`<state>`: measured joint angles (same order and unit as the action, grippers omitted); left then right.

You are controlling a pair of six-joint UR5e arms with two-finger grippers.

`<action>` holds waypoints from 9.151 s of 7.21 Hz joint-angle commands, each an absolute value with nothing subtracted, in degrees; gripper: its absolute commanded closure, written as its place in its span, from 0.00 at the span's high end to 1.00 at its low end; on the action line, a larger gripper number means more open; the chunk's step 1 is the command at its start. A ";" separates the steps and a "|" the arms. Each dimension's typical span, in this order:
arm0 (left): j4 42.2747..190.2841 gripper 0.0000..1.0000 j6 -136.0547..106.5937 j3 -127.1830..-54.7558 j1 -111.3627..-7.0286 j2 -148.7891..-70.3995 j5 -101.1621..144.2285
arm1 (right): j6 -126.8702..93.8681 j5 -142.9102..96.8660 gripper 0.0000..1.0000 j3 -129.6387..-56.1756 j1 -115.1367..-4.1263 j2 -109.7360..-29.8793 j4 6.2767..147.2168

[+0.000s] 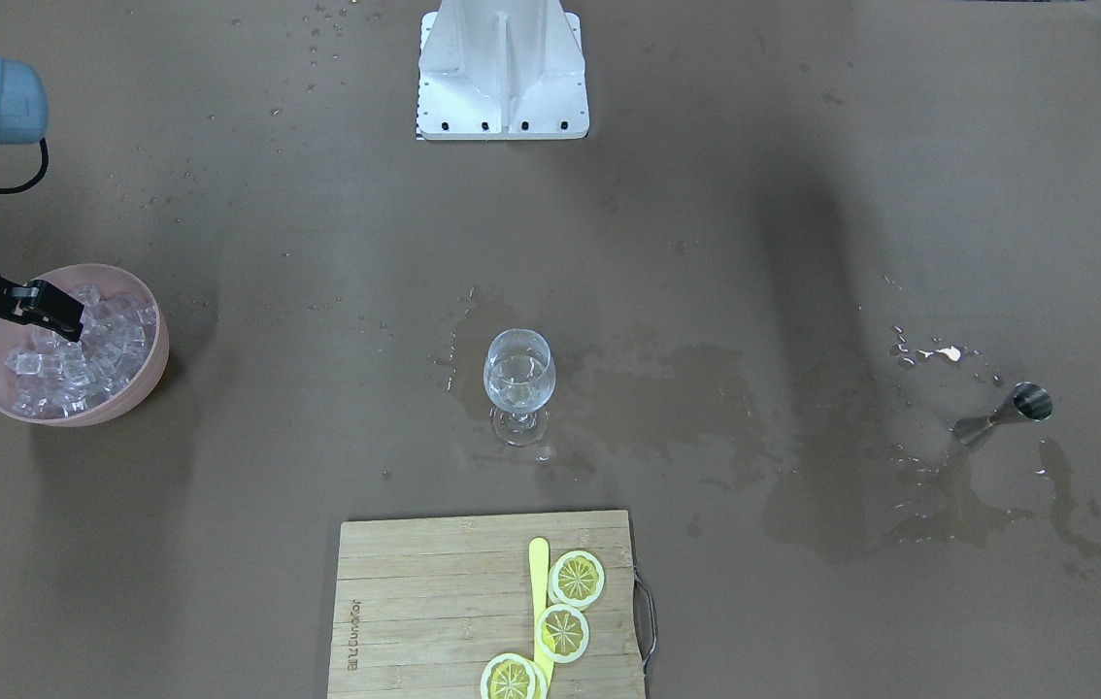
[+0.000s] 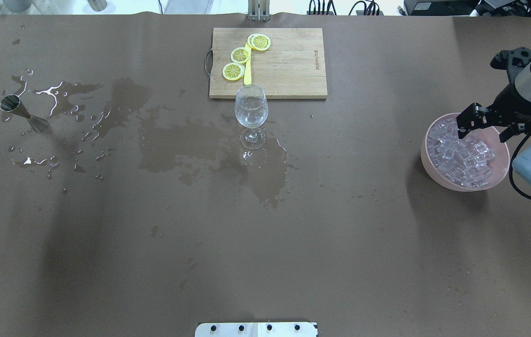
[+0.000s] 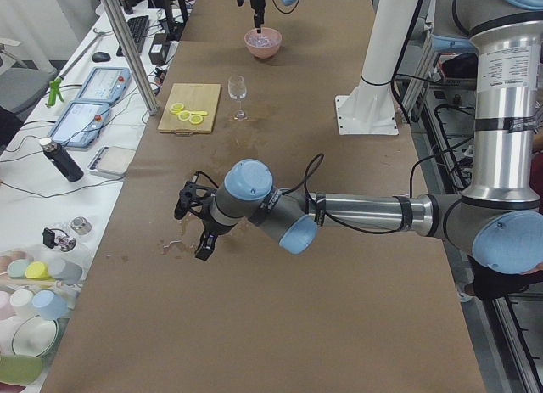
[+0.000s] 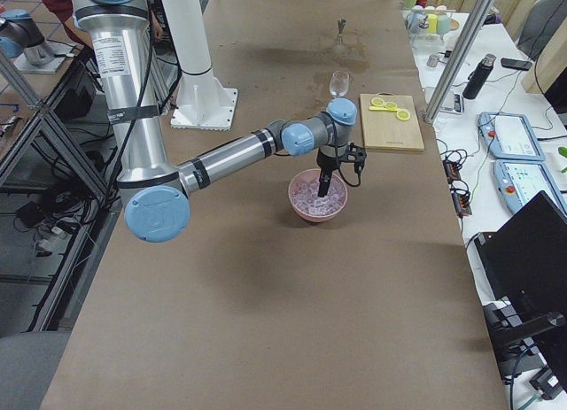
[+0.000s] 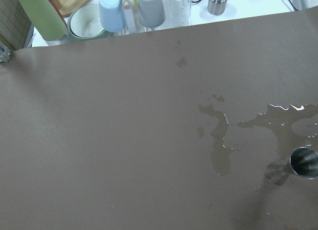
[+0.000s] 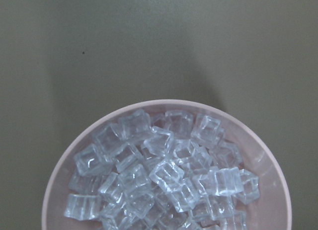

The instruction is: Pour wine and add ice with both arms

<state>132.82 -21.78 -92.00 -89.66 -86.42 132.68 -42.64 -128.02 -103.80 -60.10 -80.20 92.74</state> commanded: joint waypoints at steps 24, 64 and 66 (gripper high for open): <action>174.72 0.98 -50.10 -72.87 -51.25 -91.75 93.35 | -45.53 -125.59 0.41 -97.46 -58.27 -76.46 92.72; 184.83 0.23 -50.45 -63.81 -46.67 -95.89 79.98 | -34.54 -125.51 0.22 -105.29 -65.57 -72.07 104.50; 184.83 0.11 -50.45 -63.90 -46.67 -95.89 79.98 | -34.54 -125.42 0.22 -105.03 -65.92 -71.54 104.50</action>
<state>184.82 -50.45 -63.83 -46.66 -95.89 79.98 -34.57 -125.45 -105.17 -65.66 -71.80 104.49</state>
